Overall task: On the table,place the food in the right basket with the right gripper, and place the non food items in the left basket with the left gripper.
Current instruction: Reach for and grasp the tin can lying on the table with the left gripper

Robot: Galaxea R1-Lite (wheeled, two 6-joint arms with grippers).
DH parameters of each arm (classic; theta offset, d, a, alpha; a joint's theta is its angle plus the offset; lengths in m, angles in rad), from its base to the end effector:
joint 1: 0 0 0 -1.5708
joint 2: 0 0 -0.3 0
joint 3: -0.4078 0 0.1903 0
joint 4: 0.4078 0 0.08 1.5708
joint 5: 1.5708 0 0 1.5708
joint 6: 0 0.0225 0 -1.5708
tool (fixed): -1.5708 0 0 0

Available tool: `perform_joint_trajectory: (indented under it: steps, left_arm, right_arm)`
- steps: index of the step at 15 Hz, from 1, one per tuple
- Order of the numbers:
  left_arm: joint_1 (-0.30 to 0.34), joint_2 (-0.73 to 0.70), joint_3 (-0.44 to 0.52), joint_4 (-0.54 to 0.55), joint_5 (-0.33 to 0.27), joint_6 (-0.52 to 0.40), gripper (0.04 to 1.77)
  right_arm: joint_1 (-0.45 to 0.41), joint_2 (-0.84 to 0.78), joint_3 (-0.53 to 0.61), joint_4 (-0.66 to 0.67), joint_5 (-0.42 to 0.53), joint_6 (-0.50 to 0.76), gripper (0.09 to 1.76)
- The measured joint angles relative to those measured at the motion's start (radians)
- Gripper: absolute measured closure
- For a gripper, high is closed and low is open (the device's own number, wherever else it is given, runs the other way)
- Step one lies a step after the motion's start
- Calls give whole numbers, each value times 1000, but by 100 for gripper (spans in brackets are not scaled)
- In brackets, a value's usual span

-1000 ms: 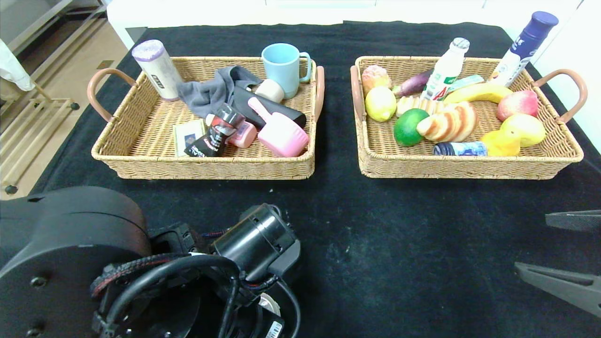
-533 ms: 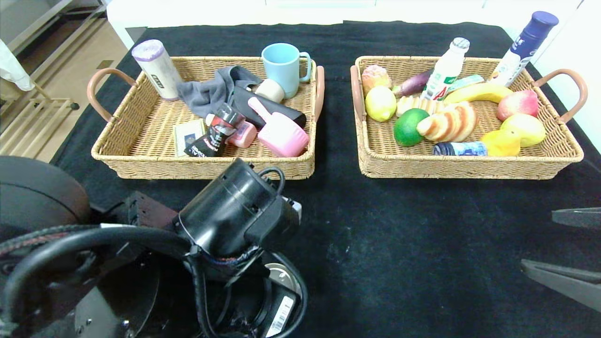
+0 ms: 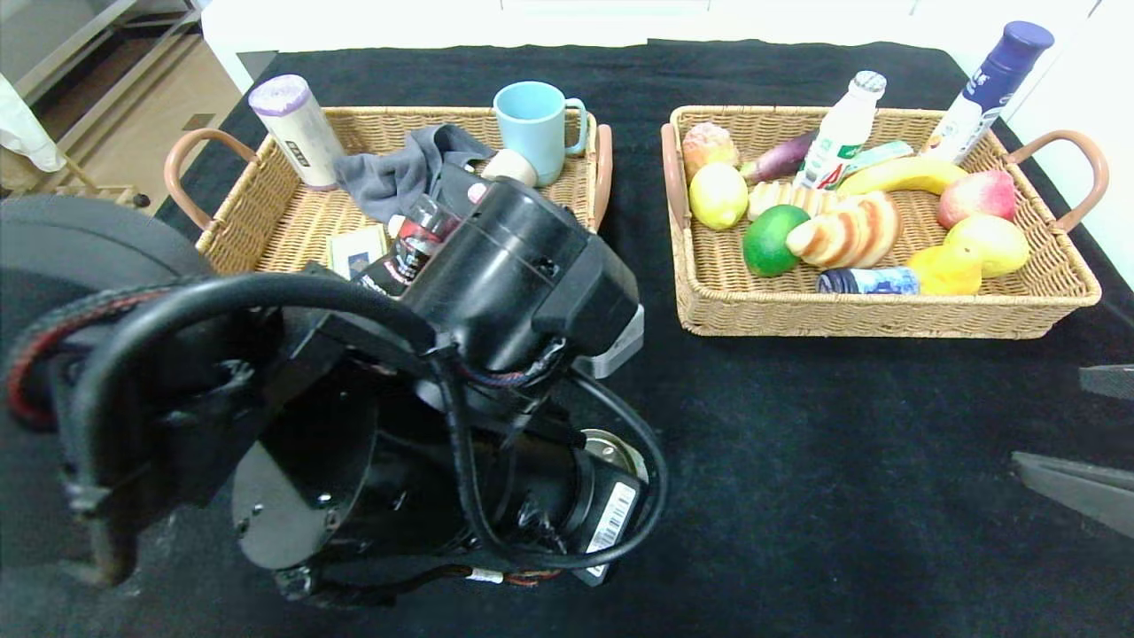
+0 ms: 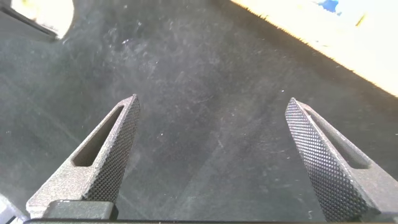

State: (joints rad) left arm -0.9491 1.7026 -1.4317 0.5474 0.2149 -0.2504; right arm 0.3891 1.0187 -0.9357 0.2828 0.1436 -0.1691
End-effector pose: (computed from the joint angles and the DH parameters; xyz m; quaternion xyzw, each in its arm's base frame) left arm 0.1773 -0.2392 0.2489 0.1100 0.3709 -0.2852 0.8769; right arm 0.1084 0.0479 0.2796 -0.1023 0.1580 0.2731 0.9434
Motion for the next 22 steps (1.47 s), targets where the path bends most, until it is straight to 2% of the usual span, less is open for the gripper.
perform_joint_trajectory:
  steps: [8, 14, 17, 22]
  left_arm:
    - [-18, 169, -222, 8, 2, 45, 68]
    - [-21, 254, -302, -10, 0, 126, 69]
    - [-24, 300, -367, -14, 0, 140, 69]
    - [-18, 343, -398, -16, -1, 150, 69]
  right_arm:
    - [-14, -38, -11, 1, -4, 2, 14]
    - [-12, -56, -9, 2, -5, 0, 14]
    - [-11, -62, -9, -1, -52, 0, 14]
    - [-10, -55, -11, -2, -65, 1, 14]
